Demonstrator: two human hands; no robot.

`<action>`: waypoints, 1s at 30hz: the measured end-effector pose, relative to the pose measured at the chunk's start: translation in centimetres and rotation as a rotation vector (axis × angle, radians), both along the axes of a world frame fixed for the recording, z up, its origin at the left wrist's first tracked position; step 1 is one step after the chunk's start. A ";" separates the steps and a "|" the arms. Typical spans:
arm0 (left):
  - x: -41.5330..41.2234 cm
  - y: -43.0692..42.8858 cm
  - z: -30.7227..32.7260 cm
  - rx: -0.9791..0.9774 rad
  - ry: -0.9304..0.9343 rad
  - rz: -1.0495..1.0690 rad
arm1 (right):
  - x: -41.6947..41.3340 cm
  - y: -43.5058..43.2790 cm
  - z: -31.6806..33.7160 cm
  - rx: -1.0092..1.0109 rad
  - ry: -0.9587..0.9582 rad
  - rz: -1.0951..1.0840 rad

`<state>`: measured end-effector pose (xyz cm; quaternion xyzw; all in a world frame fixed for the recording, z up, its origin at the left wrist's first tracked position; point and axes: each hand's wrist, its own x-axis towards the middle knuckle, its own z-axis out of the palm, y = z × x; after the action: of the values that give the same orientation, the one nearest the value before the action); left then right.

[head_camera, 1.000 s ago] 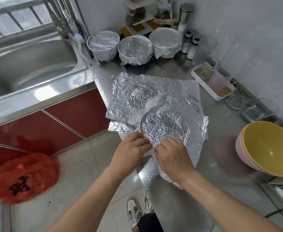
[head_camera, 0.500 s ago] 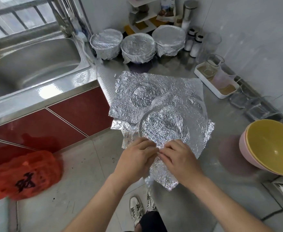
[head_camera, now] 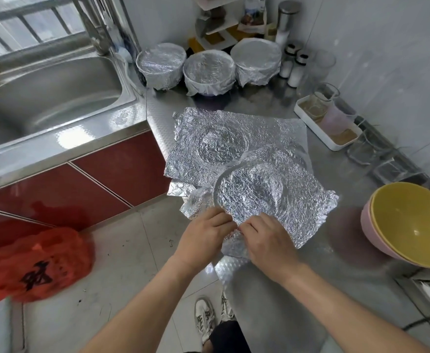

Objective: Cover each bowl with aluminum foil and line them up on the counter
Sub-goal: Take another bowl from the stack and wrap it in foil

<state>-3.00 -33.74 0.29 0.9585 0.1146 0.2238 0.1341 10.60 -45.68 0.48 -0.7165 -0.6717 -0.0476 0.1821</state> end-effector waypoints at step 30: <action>-0.7 -0.8 -0.4 -0.113 0.059 0.030 | -0.3 -1.3 -1.0 -0.001 0.088 -0.026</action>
<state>-3.74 -34.57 -0.15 0.9538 0.1453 0.1906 0.1813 10.29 -46.97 -0.52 -0.7266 -0.6538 -0.0178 0.2104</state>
